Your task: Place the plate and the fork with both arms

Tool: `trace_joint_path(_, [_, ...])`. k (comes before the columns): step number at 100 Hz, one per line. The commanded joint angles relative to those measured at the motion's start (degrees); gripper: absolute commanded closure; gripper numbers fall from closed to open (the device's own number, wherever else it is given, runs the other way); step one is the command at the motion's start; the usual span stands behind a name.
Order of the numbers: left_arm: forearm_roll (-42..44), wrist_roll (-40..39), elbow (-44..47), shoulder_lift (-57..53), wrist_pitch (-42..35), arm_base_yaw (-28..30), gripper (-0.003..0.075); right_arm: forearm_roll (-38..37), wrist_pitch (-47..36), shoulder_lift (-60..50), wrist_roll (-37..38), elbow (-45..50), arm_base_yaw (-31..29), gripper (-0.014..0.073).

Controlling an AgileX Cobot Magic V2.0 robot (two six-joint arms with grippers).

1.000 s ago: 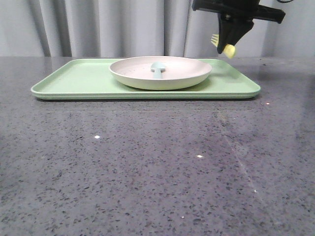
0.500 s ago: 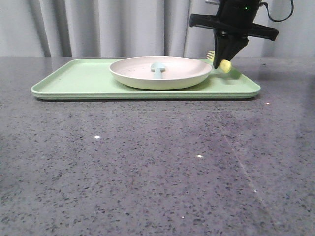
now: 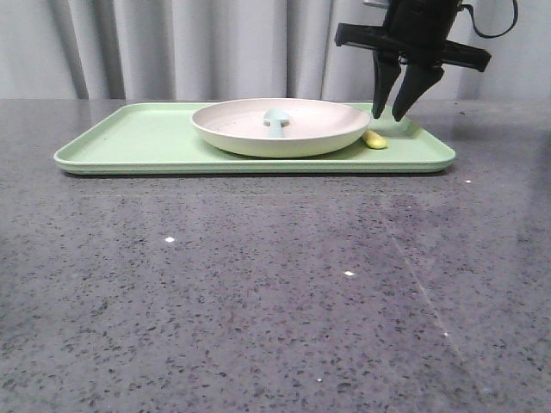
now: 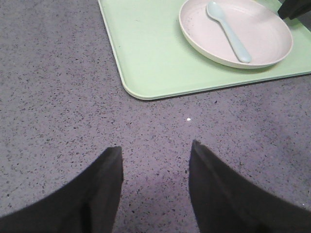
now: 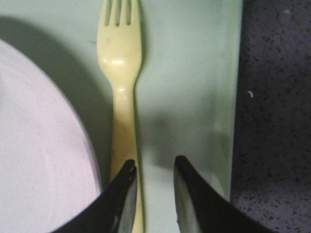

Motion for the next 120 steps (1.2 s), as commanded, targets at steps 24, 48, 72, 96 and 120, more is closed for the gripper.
trace_joint_path(24, [-0.5,-0.5,-1.7,-0.1,-4.8,0.1,0.0408,0.5,5.6,-7.8,-2.6,-1.2,-0.4,0.0378])
trace_joint_path(48, [-0.5,-0.5,-1.7,-0.1,-5.8,0.1,0.0408,0.1,5.6,-14.7,-4.5,-0.2,-0.4,0.0379])
trace_joint_path(72, [-0.5,-1.7,-1.7,-0.1,-6.5,0.1,0.0408,-1.9,5.3,-25.5,-6.8,12.3,-0.4,0.0379])
trace_joint_path(96, [-0.5,-1.7,-1.7,-0.1,-7.4,0.1,0.0505,-2.9,-4.7,-39.8,-6.8,30.3,-0.4,0.0527])
trace_joint_path(120, [-0.5,-1.7,-1.7,-0.1,-7.4,0.1,0.0721,-3.1,-14.5,-55.1,-6.8,47.2,-0.4,0.0572])
